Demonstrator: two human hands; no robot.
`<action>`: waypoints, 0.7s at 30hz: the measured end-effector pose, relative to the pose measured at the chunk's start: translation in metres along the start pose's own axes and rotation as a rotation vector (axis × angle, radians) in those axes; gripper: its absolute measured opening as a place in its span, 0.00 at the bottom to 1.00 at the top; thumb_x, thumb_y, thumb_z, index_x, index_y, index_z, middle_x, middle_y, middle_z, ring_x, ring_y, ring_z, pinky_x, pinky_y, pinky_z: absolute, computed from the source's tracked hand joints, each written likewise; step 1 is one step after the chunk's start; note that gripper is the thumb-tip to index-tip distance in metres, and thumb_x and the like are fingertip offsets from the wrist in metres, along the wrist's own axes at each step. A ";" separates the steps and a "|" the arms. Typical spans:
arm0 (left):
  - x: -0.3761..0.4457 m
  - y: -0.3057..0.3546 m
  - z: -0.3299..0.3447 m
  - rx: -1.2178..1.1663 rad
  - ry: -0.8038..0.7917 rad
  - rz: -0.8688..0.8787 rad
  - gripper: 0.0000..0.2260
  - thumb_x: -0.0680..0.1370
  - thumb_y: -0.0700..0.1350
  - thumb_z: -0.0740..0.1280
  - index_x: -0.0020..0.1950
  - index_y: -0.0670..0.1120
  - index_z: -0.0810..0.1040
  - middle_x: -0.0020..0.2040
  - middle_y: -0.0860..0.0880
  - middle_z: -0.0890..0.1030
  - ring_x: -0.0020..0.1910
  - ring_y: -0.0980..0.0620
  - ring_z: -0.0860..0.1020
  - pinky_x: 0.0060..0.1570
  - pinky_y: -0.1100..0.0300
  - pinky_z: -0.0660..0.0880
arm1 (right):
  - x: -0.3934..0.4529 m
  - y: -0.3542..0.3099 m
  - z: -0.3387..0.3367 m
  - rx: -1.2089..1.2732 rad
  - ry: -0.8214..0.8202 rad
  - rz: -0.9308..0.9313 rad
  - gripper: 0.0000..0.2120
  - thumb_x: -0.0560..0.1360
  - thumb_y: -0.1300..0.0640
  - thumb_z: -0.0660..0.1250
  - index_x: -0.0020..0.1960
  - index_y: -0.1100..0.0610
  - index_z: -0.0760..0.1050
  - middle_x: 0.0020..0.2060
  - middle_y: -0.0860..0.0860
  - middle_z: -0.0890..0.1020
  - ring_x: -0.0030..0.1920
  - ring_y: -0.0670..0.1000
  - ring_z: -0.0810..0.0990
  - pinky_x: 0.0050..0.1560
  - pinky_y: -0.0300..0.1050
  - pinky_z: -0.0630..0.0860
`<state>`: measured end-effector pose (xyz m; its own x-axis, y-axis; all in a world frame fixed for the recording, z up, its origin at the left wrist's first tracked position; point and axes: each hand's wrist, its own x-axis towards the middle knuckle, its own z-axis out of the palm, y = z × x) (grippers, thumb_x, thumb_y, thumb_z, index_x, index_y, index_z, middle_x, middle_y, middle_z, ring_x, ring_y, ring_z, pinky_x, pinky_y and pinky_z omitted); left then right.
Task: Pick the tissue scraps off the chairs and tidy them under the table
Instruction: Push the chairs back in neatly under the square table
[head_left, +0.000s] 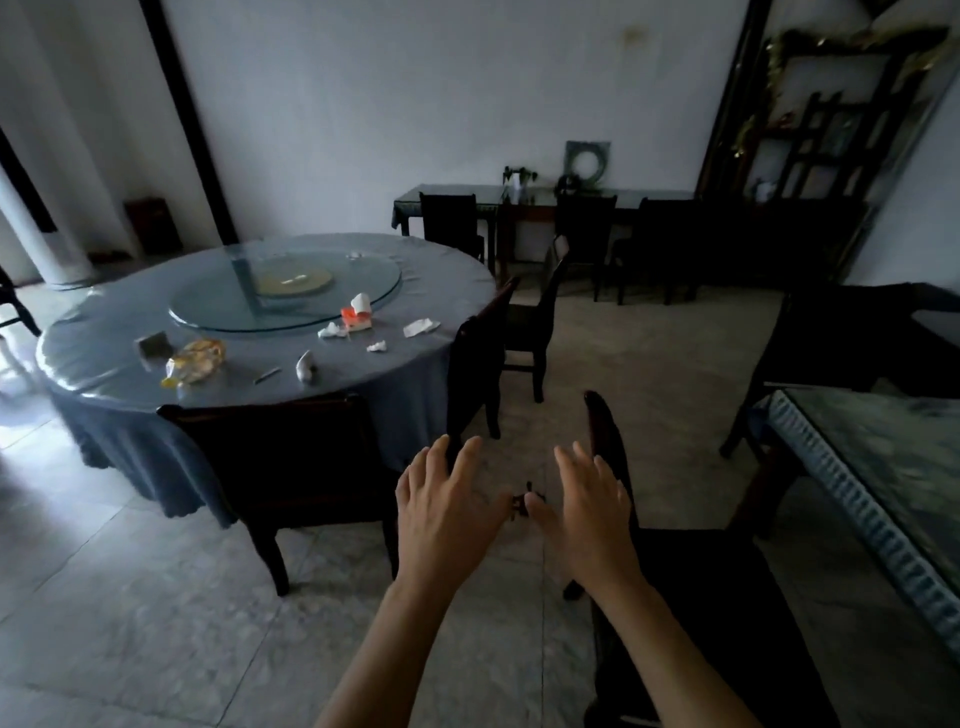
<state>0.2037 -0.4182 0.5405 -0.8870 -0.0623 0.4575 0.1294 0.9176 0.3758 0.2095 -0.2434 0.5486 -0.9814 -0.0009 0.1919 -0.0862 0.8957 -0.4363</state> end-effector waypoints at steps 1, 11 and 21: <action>0.015 -0.011 0.004 -0.006 -0.006 0.004 0.32 0.72 0.69 0.59 0.74 0.58 0.60 0.75 0.45 0.66 0.74 0.43 0.63 0.70 0.45 0.63 | 0.014 -0.007 0.006 -0.008 0.005 0.009 0.37 0.77 0.33 0.50 0.80 0.51 0.50 0.80 0.52 0.50 0.79 0.56 0.47 0.76 0.61 0.48; 0.146 -0.057 0.062 -0.056 -0.099 0.151 0.35 0.71 0.69 0.60 0.75 0.59 0.58 0.75 0.46 0.64 0.73 0.42 0.63 0.69 0.45 0.63 | 0.124 -0.025 0.037 -0.094 0.081 0.140 0.34 0.79 0.36 0.54 0.79 0.51 0.51 0.80 0.52 0.52 0.79 0.56 0.49 0.76 0.60 0.52; 0.271 0.010 0.175 -0.126 -0.247 0.359 0.33 0.72 0.68 0.60 0.74 0.58 0.59 0.75 0.48 0.62 0.75 0.46 0.60 0.71 0.45 0.61 | 0.228 0.066 0.059 -0.092 0.165 0.371 0.36 0.77 0.35 0.57 0.78 0.52 0.55 0.78 0.54 0.58 0.76 0.56 0.59 0.73 0.56 0.60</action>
<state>-0.1125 -0.3575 0.5269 -0.8533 0.3607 0.3765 0.4874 0.8082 0.3305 -0.0298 -0.2109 0.5117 -0.9017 0.3941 0.1781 0.2912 0.8578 -0.4235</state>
